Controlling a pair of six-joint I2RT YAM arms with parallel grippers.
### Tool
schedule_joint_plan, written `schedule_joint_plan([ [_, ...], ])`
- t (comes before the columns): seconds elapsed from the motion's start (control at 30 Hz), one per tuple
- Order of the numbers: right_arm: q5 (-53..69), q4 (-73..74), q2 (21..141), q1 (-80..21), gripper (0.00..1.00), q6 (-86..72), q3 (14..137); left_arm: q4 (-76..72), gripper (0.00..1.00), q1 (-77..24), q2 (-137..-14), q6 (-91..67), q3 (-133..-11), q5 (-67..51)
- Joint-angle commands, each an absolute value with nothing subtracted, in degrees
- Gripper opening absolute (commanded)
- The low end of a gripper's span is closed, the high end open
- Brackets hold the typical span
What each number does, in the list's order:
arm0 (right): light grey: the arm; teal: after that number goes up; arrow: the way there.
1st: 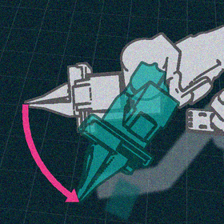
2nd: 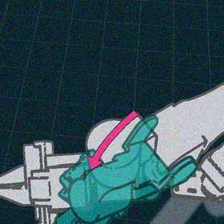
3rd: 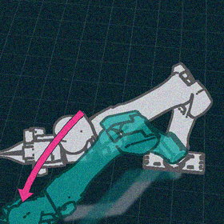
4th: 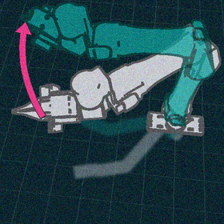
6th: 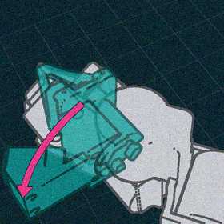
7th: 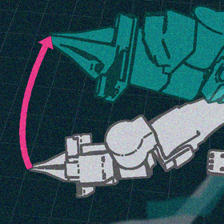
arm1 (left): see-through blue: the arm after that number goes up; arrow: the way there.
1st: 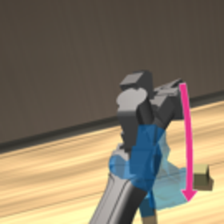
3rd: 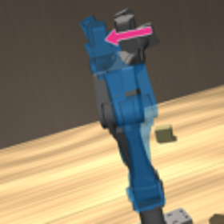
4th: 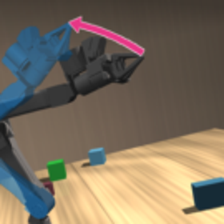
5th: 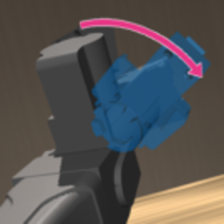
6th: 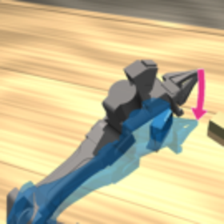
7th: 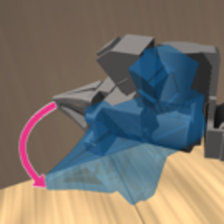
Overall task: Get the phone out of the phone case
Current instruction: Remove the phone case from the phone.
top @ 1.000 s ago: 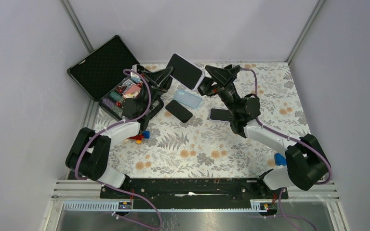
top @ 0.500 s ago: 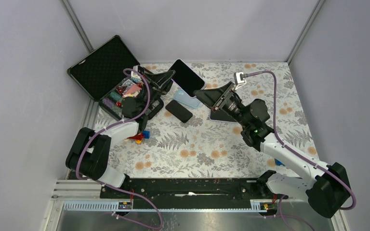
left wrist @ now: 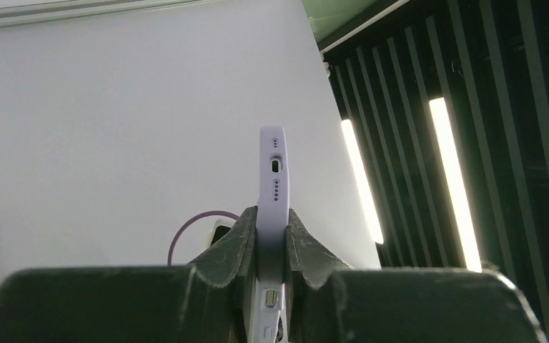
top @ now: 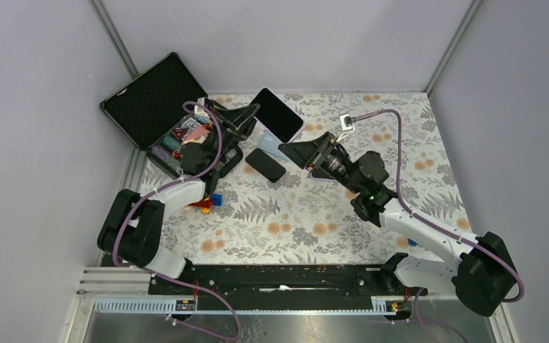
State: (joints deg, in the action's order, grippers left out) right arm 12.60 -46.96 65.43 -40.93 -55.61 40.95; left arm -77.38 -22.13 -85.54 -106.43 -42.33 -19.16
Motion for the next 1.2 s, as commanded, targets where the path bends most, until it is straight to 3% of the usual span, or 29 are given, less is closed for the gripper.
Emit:
schedule_joint_plan([
  [0.0, 10.7, -53.0, 65.8, -41.5, 0.51, -52.3, 40.2, -82.9, 0.00, -22.0, -82.6, -107.9, -44.0, -17.9],
  [0.13, 9.5, -53.3, 65.8, -41.5, 0.55, -51.7, 40.2, -82.9, 0.00, -22.0, -82.5, -108.2, -43.7, -18.0],
  [0.2, 9.4, -52.8, 66.3, -41.4, 0.50, -51.4, 41.3, -82.9, 0.00, -22.0, -82.5, -108.4, -43.6, -18.0],
  [0.4, 10.1, -51.7, 67.8, -41.4, 0.20, -49.1, 42.0, -82.9, 0.00, -22.0, -82.1, -113.3, -42.3, -17.9],
  [0.57, 10.8, -49.6, 67.6, -41.5, 0.02, -41.9, 40.5, -82.0, 0.00, -22.0, -80.8, -117.0, -41.7, -18.3],
  [0.8, 12.9, -47.5, 67.5, -41.4, 0.00, -37.5, 40.1, -79.0, 0.00, -21.9, -79.2, -116.2, -41.5, -19.1],
  [0.83, 13.7, -47.7, 67.4, -41.4, 0.06, -37.8, 40.3, -78.5, 0.00, -21.9, -79.0, -115.6, -41.4, -19.1],
  [0.87, 14.8, -48.2, 67.2, -41.4, 0.19, -38.0, 40.2, -78.5, 0.00, -21.8, -79.1, -115.2, -41.2, -18.9],
  [0.9, 15.8, -49.7, 66.8, -41.5, 0.41, -38.2, 40.1, -78.7, 0.00, -21.8, -79.3, -114.9, -41.0, -18.7],
  [0.97, 18.7, -52.2, 66.2, -41.5, 0.67, -38.4, 39.5, -79.0, 0.00, -21.7, -79.9, -114.6, -40.8, -18.6],
  [1.03, 20.7, -54.1, 65.6, -41.6, 0.78, -38.3, 39.3, -79.2, 0.00, -21.7, -80.5, -114.3, -40.9, -18.6],
  [1.17, 21.5, -56.4, 64.8, -41.7, 0.85, -39.8, 40.1, -79.6, 0.00, -21.7, -81.4, -113.7, -41.1, -18.8],
])
